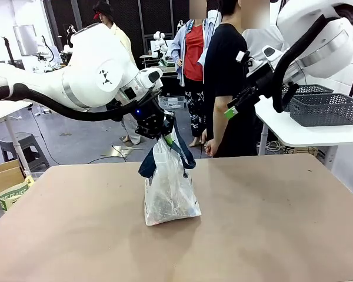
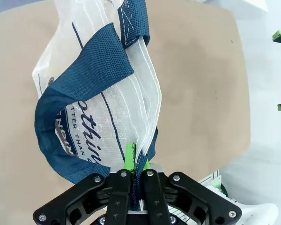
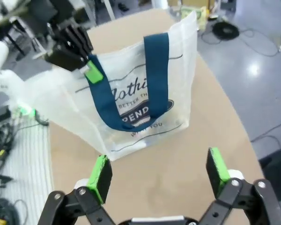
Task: Transfer purchased items from the store into the shopping bag.
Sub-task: Move the Reusable shopping bag to the right side of the table.
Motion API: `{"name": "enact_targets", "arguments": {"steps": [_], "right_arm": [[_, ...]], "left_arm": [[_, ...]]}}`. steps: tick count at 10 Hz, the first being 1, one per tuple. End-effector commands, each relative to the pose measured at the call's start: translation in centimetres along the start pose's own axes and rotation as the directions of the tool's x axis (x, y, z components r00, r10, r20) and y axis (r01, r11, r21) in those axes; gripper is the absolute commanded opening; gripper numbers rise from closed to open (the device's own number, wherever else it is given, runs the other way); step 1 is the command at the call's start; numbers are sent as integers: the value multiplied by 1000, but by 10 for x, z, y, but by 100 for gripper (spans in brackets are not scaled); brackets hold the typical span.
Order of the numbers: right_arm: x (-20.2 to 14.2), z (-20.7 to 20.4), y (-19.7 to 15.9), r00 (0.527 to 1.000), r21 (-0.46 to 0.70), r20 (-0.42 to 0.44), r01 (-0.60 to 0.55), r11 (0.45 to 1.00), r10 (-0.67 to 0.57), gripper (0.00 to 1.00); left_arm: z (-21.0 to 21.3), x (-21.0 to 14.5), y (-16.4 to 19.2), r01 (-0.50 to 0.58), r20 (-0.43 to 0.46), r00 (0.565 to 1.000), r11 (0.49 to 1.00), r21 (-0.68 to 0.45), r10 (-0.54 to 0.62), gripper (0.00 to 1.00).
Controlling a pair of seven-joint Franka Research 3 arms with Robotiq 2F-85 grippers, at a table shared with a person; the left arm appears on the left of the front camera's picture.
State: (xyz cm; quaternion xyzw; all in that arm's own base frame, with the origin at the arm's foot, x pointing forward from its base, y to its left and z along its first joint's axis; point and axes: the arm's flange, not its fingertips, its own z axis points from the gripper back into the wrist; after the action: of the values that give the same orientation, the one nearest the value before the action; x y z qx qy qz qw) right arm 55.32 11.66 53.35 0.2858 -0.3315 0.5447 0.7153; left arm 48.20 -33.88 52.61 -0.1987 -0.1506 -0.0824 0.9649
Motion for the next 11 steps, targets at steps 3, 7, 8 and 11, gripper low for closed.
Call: {"name": "enact_targets", "arguments": {"steps": [3,7,8,11], "right_arm": [[-2,10,-12,998,-56,6,-65,996,65,100],[-8,9,-7,998,0,1,-63,998,63,100],[-8,9,-7,998,0,1,-63,998,63,100],[-8,9,-7,998,0,1,-63,998,63,100]], "left_arm": [[1,-1,1,-12,-4,1000,1000,-9,12,0],[1,-1,1,-12,-4,1000,1000,-9,12,0],[1,-1,1,-12,-4,1000,1000,-9,12,0],[1,-1,1,-12,-4,1000,1000,-9,12,0]]}}
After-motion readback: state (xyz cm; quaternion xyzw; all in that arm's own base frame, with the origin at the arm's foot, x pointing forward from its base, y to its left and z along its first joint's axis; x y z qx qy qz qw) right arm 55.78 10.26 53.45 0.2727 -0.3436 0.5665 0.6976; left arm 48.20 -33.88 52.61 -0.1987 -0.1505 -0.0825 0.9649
